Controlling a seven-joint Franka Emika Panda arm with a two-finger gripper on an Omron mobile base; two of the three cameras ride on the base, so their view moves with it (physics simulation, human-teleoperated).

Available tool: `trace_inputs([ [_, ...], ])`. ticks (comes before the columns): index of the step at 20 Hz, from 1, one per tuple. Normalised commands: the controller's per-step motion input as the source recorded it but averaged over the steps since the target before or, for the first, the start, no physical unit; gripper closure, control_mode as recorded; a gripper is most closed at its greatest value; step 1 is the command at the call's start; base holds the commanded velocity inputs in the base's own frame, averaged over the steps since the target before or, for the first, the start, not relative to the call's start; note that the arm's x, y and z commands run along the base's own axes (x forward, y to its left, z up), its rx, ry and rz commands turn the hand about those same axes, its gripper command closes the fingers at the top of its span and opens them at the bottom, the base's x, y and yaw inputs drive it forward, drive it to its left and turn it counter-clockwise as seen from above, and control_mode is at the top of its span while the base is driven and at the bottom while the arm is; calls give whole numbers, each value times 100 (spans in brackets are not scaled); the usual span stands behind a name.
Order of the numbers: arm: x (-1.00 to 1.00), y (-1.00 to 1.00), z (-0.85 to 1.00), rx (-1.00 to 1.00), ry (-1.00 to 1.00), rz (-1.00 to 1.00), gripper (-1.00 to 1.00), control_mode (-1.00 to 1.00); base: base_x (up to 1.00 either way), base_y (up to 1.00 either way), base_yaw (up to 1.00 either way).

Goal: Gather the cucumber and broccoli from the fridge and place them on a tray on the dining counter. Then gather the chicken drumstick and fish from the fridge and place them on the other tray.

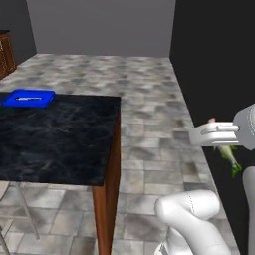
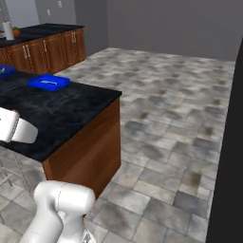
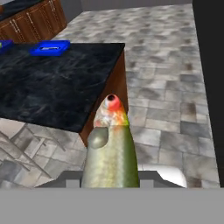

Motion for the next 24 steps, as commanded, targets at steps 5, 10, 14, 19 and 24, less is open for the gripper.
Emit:
trace_inputs([
  [5,0,0,0,0,0,0,100,100,69,-67,24],
  [10,0,0,0,0,0,0,100,100,72,-65,23],
  [14,0,0,0,0,0,0,100,100,72,-66,23],
  [19,0,0,0,0,0,0,100,100,73,-67,23],
  [24,0,0,0,0,0,0,100,100,74,-64,23],
])
